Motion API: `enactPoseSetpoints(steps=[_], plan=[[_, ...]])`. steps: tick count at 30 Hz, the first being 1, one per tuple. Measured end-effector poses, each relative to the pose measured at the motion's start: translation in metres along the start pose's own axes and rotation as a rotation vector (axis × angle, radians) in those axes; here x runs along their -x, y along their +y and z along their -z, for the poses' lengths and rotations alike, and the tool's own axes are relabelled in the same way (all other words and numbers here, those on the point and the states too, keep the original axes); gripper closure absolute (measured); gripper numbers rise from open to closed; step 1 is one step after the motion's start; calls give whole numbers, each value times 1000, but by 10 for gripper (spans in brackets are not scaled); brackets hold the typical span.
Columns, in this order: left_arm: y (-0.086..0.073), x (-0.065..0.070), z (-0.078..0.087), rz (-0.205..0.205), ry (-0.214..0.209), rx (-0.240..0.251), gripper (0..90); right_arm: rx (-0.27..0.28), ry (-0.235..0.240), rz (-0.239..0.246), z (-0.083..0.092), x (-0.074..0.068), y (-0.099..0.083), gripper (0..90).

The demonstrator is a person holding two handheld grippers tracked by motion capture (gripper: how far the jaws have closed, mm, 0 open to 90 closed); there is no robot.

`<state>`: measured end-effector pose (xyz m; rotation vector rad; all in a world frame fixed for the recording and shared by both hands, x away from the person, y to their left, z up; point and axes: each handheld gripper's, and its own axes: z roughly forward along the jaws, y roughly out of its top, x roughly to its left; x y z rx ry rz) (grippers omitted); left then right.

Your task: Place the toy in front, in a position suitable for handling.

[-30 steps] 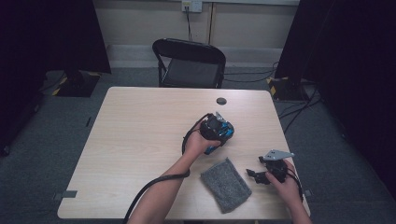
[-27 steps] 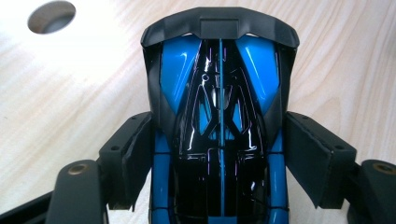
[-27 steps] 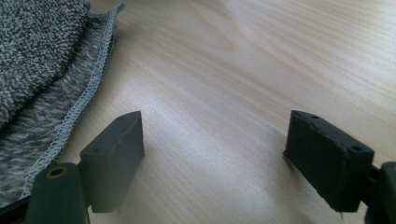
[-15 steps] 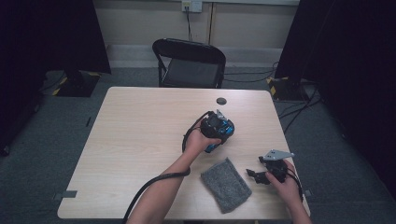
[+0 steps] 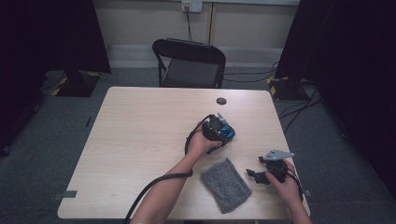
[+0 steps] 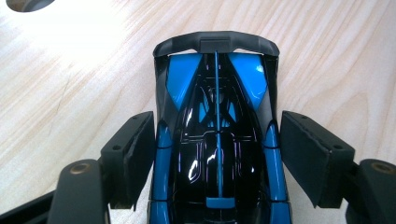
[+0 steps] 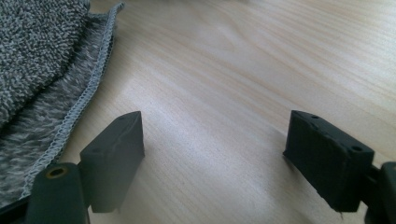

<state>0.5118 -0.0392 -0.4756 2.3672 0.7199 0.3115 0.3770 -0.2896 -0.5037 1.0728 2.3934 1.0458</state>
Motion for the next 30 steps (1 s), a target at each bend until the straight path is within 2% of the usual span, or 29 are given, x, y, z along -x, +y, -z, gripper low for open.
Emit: enactPoseSetpoints(steps=[1,3,4,6,7,11,14,17,23,25,30], plan=[[1,0,0,4,4,-4,281,0,0,0,0,0,0,189],[2,1,-1,-22,11,-10,279,0,0,0,0,0,0,189],[3,2,-3,-22,15,-11,274,0,0,0,0,0,0,189],[4,3,-6,-15,13,-9,173,1,0,1,0,0,0,188],[4,3,-8,-8,10,-8,151,1,0,1,0,0,0,188],[3,1,-15,34,11,13,159,-1,1,-1,0,0,0,189],[3,-1,-19,47,17,32,160,-1,1,-1,0,0,0,189],[3,-1,-22,88,3,50,161,-1,1,-1,0,0,0,188],[5,0,-27,103,5,58,184,-1,1,0,0,0,0,188],[4,1,-29,101,6,56,236,-1,1,-1,0,0,0,189],[5,3,-29,81,23,53,251,-1,1,-1,0,0,0,189]])
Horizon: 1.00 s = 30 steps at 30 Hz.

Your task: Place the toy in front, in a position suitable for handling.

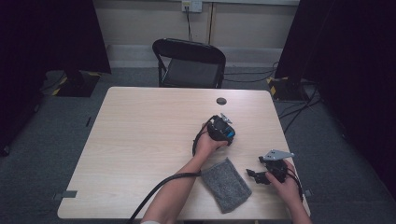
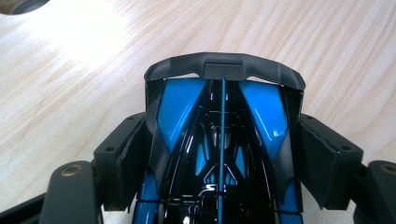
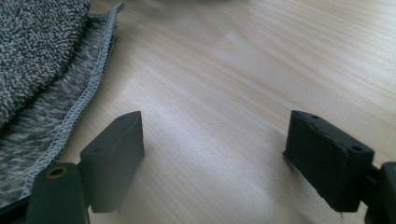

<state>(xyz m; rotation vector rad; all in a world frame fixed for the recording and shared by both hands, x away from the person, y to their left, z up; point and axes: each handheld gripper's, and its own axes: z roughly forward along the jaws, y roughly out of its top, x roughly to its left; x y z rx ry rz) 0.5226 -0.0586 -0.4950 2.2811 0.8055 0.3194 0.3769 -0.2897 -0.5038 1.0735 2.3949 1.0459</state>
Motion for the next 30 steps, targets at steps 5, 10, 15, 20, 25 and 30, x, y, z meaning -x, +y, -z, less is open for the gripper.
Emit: enactPoseSetpoints(steps=[5,10,15,20,25,30], plan=[[1,1,11,-38,9,-3,254,0,0,0,0,0,0,189],[4,-4,30,-56,17,21,256,0,0,0,0,0,0,189],[7,-12,48,-54,10,37,256,0,0,-1,0,0,0,188],[9,-18,62,-43,9,56,257,1,-1,1,0,0,0,189],[8,-28,84,-33,20,83,257,-1,0,-2,0,0,0,189],[5,-37,103,-25,37,99,257,-1,0,-1,0,0,0,189]])
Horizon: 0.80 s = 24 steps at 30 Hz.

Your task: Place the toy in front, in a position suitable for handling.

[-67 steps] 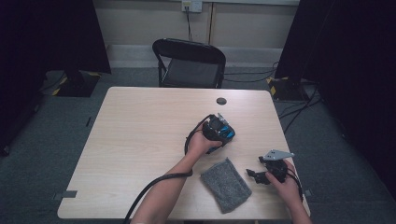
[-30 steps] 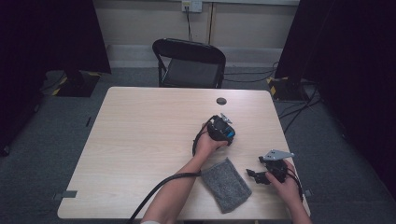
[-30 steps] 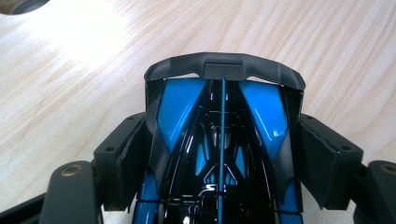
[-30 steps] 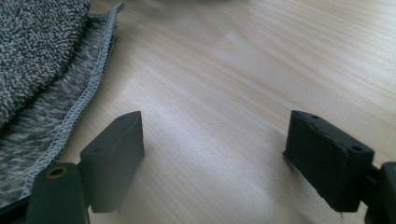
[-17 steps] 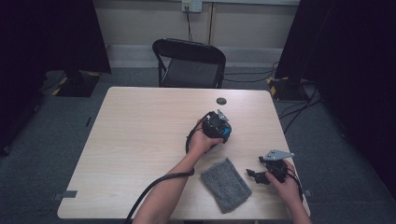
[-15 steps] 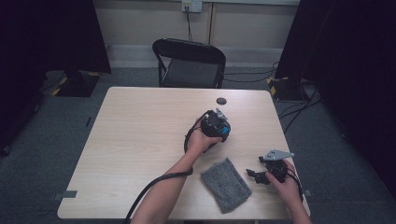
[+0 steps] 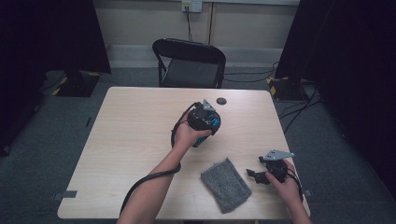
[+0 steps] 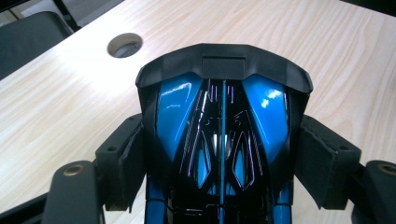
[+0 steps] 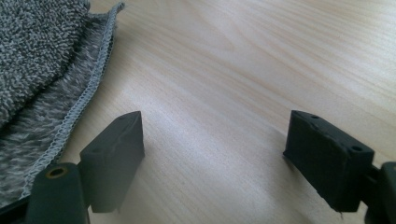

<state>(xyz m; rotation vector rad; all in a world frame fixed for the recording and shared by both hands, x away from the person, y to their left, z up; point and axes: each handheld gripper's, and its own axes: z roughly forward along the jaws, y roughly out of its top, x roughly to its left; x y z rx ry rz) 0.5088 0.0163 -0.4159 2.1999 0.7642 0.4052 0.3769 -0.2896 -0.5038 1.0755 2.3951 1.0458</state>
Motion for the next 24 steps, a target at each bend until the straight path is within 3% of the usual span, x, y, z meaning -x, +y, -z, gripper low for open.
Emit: enactPoseSetpoints(steps=[11,24], plan=[[-14,-27,39,41,12,-6,256,0,0,0,0,0,0,189],[-43,-53,68,70,53,-57,256,0,0,0,0,0,0,189]])
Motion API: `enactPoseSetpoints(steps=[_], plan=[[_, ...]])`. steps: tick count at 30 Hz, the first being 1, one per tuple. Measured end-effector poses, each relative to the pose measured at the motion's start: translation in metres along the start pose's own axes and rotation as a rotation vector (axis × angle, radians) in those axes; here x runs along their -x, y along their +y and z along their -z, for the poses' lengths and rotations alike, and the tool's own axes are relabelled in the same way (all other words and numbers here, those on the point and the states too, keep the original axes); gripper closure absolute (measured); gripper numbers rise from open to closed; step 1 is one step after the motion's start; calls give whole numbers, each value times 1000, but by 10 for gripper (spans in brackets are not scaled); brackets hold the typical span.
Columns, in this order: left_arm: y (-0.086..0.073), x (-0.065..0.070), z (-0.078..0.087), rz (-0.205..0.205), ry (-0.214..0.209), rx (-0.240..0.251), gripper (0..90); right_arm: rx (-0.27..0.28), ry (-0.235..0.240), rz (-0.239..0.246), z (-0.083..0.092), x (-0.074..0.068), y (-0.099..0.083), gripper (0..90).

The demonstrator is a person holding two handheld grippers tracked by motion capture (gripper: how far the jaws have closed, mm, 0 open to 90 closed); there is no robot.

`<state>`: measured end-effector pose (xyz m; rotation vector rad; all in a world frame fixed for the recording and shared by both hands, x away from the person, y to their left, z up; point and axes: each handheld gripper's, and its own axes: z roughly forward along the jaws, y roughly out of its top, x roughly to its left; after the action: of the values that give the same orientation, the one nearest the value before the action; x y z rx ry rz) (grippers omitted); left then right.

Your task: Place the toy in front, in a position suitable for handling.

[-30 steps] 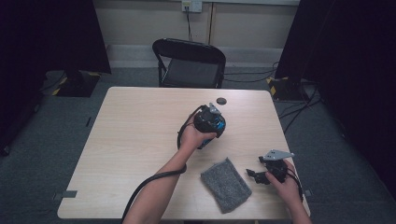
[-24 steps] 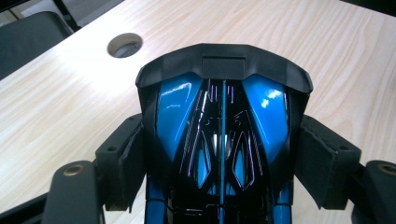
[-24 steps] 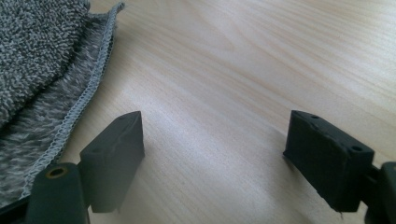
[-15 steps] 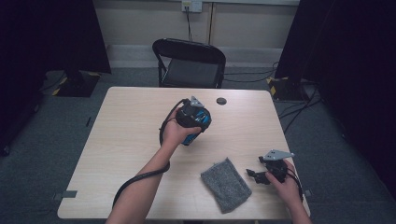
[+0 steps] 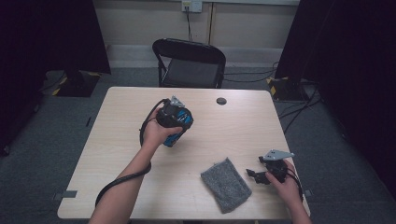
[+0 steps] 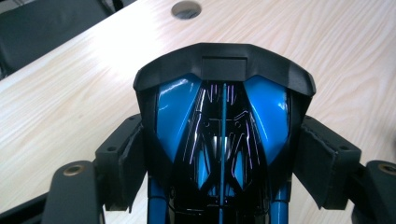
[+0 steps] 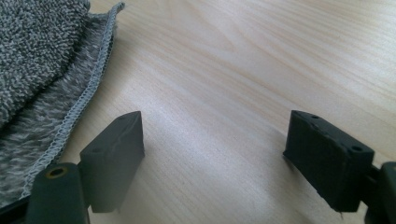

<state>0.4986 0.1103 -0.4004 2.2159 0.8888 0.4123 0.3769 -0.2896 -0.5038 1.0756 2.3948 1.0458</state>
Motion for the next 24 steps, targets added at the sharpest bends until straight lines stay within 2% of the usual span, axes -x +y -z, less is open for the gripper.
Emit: enactPoseSetpoints(steps=[6,11,18,24], plan=[[-21,-12,2,37,15,-34,256,0,0,0,0,0,0,189],[-30,-18,-1,54,16,-62,256,0,0,0,0,0,0,188],[-37,-16,-19,70,-4,-113,255,1,-1,-1,-1,0,1,186],[-37,-13,-35,62,3,-135,255,1,-1,-1,-1,0,1,186]])
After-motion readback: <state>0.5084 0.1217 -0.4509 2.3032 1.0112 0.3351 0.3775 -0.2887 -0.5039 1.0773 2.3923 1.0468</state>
